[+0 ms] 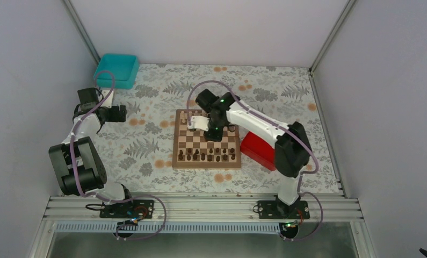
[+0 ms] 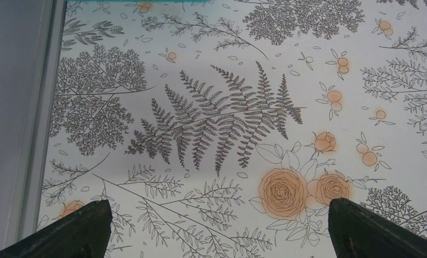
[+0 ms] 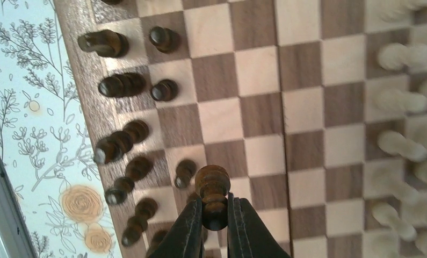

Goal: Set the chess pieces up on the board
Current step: Place the chess piece on the chessboard.

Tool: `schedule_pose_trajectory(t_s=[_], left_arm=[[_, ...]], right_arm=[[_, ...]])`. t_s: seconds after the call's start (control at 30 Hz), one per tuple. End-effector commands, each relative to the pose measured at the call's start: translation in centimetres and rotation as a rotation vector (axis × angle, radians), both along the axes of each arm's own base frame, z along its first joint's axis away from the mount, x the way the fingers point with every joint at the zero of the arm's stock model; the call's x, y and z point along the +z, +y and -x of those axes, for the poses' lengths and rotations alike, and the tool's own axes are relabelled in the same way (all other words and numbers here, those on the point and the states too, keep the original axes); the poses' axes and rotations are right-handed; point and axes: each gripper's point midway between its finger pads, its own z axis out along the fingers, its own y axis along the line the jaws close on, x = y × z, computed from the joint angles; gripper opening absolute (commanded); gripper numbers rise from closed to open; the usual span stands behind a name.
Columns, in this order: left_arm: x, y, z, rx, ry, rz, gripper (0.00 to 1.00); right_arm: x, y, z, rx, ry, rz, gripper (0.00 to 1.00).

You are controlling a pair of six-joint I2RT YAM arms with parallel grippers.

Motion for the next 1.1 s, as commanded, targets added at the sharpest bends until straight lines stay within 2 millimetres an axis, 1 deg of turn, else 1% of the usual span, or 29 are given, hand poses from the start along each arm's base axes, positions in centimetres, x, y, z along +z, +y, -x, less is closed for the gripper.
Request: schedule_pose_trajectory(t_s=[0.0,0.2,0.3,0.47,0.6,0.9,1.07], left_arm=[[1.1,0.4,0.2,0.012,-0.029,-0.022,1.00],[1.1,0.5,0.3,0.015,-0.029,-0.027,1.00],[1.0,0.5,0.3,0.015,-0.029,-0.027,1.00],[1.1,0.5,0.2,0.014,-0.032,-0.024,1.00],[1.0,0.5,0.3,0.013,-0.031,-0.022,1.00],[1.0,0.5,0.3,0.012,-0.030,-0.022,1.00],[0.9,0.5,0.2,0.013,-0.029,-0.021,1.00]], right_arm=[[-0.3,2.2,0.5,0.068,0.008,-0.001,0.08],[-2.4,3.3,1.6,0.117,0.051,0.042,0.09],[-3.4,3.3,2.0,0.126,0.065,0.064,0.09],[-4.0,3.3,2.4,0.133,0.084,0.079,0.09],[-5.0,3.2,2.7,0.144,0.094,0.095,0.09],[-6.6,3.2,2.6,0.154,0.115,0.121,0.09],[-6.9,3.2,2.6,0.155,0.112,0.130,0.09]])
